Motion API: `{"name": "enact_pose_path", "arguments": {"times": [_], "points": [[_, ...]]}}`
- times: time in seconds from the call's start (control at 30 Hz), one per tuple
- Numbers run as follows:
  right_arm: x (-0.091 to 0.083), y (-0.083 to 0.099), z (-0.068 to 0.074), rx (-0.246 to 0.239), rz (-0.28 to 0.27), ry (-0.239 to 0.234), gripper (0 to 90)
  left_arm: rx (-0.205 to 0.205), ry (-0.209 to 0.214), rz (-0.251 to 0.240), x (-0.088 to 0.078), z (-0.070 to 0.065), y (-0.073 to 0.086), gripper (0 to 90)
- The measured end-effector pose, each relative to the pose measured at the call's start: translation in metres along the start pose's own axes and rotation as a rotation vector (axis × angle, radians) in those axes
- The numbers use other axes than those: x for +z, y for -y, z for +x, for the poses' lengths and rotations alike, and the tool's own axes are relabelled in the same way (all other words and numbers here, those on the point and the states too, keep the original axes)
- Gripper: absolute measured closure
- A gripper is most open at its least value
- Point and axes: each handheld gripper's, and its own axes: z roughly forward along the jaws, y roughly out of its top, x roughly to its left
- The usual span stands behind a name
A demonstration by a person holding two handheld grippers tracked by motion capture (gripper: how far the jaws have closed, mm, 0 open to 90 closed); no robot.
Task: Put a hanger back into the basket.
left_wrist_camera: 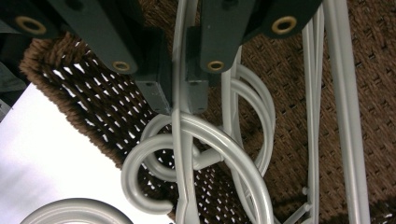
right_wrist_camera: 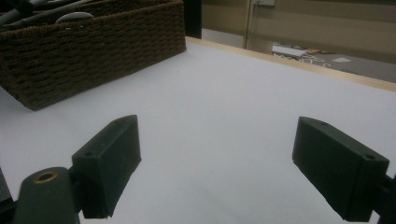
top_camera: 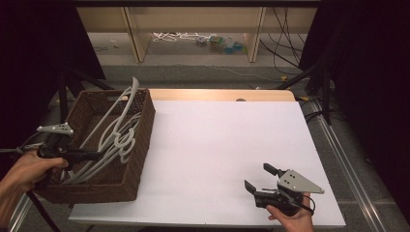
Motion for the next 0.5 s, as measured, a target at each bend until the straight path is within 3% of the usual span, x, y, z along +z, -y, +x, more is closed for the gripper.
{"name": "enact_pose_path", "arguments": {"times": [0.27,0.33,0.5], "points": [[0.0,0.0,0.0,-0.001,0.001,-0.002,16.2,-0.008,0.005,0.013,0.01,0.004,0.004,81.7],[0.0,0.0,0.0,0.003,-0.004,-0.008,16.2,-0.02,0.009,0.046,0.012,0.009,0.006,81.6],[0.0,0.0,0.0,0.003,-0.006,-0.01,16.2,-0.021,0.014,0.063,0.016,0.011,0.009,81.4]]}}
